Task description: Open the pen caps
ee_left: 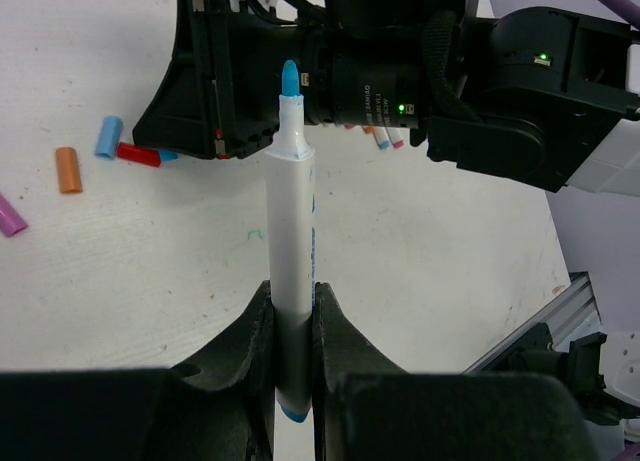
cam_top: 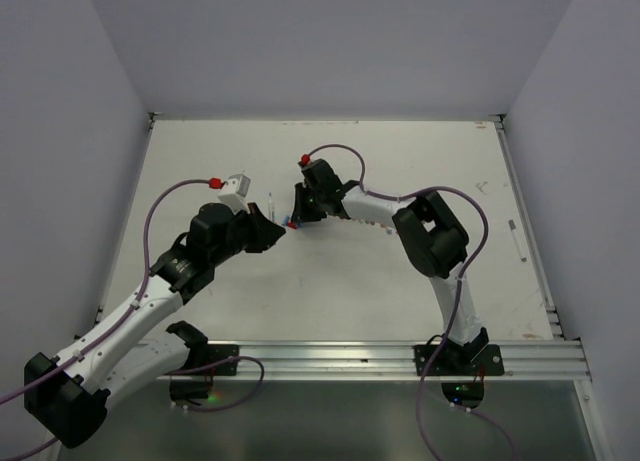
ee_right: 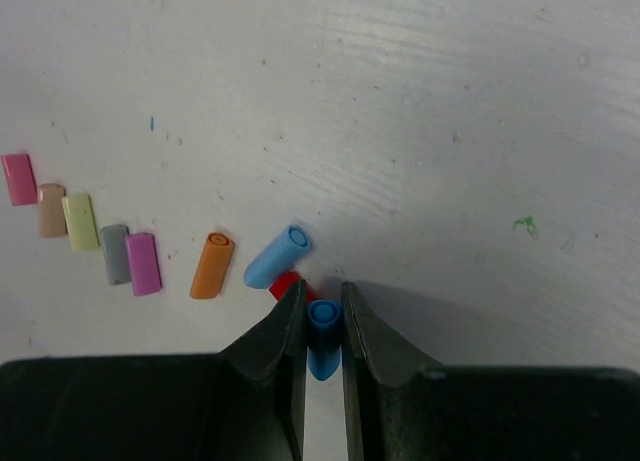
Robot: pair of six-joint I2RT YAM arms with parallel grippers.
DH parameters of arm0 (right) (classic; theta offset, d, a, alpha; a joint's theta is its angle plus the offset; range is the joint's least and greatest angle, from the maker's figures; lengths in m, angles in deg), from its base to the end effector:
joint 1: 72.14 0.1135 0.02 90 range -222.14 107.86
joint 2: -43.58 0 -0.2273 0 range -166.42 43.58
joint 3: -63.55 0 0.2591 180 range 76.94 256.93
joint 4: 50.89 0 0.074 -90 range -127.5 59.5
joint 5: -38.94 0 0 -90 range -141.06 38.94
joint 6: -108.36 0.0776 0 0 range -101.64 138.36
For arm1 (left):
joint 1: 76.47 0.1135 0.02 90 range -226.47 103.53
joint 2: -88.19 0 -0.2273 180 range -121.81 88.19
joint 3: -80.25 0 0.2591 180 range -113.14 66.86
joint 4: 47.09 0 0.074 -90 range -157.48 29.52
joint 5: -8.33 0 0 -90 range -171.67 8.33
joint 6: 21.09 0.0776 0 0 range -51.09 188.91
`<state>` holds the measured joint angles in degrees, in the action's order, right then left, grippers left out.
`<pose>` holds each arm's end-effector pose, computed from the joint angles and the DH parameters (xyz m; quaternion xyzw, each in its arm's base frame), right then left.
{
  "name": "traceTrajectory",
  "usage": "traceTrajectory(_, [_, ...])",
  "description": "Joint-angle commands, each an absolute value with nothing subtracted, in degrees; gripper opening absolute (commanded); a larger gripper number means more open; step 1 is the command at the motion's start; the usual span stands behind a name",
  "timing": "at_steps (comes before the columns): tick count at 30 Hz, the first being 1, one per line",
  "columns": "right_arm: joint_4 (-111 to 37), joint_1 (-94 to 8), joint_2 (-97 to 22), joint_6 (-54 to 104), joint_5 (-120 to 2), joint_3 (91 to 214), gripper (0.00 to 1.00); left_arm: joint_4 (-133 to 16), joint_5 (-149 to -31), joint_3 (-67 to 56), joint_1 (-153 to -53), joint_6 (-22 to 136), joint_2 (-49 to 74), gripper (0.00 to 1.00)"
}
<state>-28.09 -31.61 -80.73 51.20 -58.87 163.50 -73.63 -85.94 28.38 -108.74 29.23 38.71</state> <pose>0.3631 0.3243 0.0837 -0.0871 0.9250 0.2685 0.2543 0.2246 -0.1487 0.2352 -0.0340 0.8384 -0.3444 0.4212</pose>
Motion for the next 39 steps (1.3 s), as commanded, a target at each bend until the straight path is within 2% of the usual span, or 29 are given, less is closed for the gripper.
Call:
traceTrajectory(1, [-26.6, -30.57, -83.51, 52.11, -57.03, 166.4, 0.01, -72.52, -86.76, 27.66, -108.38, 29.71, 39.23, 0.0])
traceTrajectory(4, [-25.46, -30.22, -84.04, 52.03, -56.42, 167.64, 0.06, -72.7, -86.77, 27.58, -108.38, 29.88, 39.23, 0.0])
traceTrajectory(11, [-24.84, -30.04, -82.46, 50.27, -53.34, 166.15, 0.27, -72.52, -86.5, 27.75, -108.38, 29.97, 39.14, 0.0])
traceTrajectory(20, [-24.93, -30.04, -80.0, 47.99, -52.73, 166.94, 0.35, -71.64, -87.11, 27.84, -108.29, 30.15, 38.35, 0.0])
traceTrajectory(28, [-23.0, -34.78, -68.42, 45.79, -48.78, 163.51, 0.43, -68.83, -89.31, 26.52, -108.29, 27.87, 29.93, 0.0])
traceTrajectory(30, [-19.42, -37.06, -65.51, 43.42, -44.04, 162.72, 0.46, -67.51, -89.58, 25.56, -108.29, 27.51, 26.42, 0.0])
traceTrajectory(33, [-16.41, -39.7, -59.0, 39.65, -38.32, 160.19, 0.56, -64.88, -90.28, 23.71, -108.38, 27.25, 20.7, 0.0])
traceTrajectory(34, [-16.23, -40.06, -57.42, 38.15, -36.14, 159.3, 0.67, -64.35, -90.37, 23.01, -108.38, 26.99, 18.95, 0.0])
traceTrajectory(36, [-15.18, -40.67, -53.02, 36.3, -27.39, 156.32, 0.82, -63.47, -90.89, 19.85, -108.55, 26.54, 13.24, 0.0])
traceTrajectory(37, [-14.04, -42.33, -48.57, 36.38, -22.45, 153.08, 0.99, -64.25, -89.5, 14.45, -110.03, 26.46, 5.91, 0.0])
traceTrajectory(39, [-13.25, -43.04, -47.75, 36.82, -21.18, 152.7, 0.99, -64.34, -88.79, 13.26, -110.39, 26.37, 4.09, 0.0])
